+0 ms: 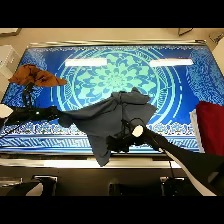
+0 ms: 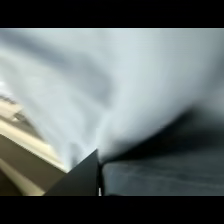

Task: Fold the clothes and pants, and hang the long-sleeved shirts on hangers.

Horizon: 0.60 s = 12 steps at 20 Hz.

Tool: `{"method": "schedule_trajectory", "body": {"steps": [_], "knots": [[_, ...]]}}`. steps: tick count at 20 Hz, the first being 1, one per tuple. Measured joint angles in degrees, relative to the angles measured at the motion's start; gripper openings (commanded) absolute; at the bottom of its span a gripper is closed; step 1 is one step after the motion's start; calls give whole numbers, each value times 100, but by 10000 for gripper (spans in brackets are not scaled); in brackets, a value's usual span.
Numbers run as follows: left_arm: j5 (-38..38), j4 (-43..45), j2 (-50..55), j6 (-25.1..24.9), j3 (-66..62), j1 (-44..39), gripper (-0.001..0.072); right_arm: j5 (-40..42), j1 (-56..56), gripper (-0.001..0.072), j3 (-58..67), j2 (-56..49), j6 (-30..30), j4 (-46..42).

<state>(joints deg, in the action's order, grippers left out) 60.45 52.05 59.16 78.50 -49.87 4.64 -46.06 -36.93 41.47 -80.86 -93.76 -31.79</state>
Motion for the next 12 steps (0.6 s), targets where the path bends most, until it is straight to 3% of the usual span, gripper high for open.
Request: {"method": "schedule_trajectory", "body": {"steps": [5, 9, 12], "knots": [[-85, 0, -267, -341, -675, 297, 27, -671, 940, 37, 1145, 866, -13, -1718], [-704, -151, -876, 79, -2135, 999, 27, -1027, 2420, 38, 3198, 2181, -127, -3521], [-1368, -673, -1526, 271, -3165, 1279, 28, -632, 3121, 38, 4433, 3158, -142, -4089]]}}
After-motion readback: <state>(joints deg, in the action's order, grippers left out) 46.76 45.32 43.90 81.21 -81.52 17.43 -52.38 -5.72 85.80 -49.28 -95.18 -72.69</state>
